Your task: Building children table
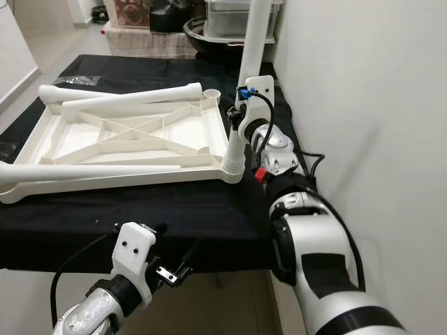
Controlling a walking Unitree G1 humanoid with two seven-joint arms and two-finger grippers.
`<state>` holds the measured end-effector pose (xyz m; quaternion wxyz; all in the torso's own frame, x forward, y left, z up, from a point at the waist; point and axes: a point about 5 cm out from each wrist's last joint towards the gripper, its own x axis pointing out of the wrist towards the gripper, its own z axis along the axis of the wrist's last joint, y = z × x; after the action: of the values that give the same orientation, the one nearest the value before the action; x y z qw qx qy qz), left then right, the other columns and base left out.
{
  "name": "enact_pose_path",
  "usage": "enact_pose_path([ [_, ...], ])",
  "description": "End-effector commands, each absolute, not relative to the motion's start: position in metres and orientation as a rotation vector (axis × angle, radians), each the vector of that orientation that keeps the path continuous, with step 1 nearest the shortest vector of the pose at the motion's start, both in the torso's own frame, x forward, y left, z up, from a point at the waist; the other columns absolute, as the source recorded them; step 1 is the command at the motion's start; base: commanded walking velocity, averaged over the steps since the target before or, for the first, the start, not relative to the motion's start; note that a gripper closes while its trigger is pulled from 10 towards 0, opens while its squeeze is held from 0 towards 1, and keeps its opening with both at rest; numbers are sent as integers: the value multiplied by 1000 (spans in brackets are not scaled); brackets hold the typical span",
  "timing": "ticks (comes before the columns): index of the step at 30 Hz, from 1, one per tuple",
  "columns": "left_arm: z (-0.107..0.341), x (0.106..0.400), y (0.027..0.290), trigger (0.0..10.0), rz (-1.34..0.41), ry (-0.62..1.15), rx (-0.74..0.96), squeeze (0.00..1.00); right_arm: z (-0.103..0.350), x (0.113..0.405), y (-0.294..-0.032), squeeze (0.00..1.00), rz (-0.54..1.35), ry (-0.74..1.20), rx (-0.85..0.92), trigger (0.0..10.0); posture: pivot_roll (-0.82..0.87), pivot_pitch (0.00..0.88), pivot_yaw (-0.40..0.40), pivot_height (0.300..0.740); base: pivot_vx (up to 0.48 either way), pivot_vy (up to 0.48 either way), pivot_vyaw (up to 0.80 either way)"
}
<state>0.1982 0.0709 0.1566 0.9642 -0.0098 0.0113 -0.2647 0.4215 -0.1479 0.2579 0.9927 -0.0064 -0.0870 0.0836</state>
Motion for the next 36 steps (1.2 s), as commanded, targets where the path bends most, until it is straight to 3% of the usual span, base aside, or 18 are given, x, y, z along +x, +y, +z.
enact_pose_path([
  [1,154,200,70,10000,-538,30,-20,0,228,419,-154,0,97,-76,2,10000,107,126,-33,740,0,0,0],
  [16,153,207,75,10000,-518,11,-9,0,207,416,-132,0,-112,57,-63,10000,99,120,-39,740,0,0,0],
  [23,152,209,73,10000,-522,2,-4,0,214,416,-132,0,-321,79,13,10000,95,119,-53,740,0,0,0],
  [26,153,210,76,10000,-519,-4,3,0,213,411,-143,0,-547,87,25,10000,95,118,-51,740,0,0,0],
  [29,153,211,77,10000,-518,-5,6,0,212,409,-146,0,-610,95,25,10000,95,118,-51,740,0,0,0],
  [36,154,220,85,10000,-497,-21,32,0,214,393,-164,0,-968,47,68,10000,99,121,-51,740,0,0,0],
])
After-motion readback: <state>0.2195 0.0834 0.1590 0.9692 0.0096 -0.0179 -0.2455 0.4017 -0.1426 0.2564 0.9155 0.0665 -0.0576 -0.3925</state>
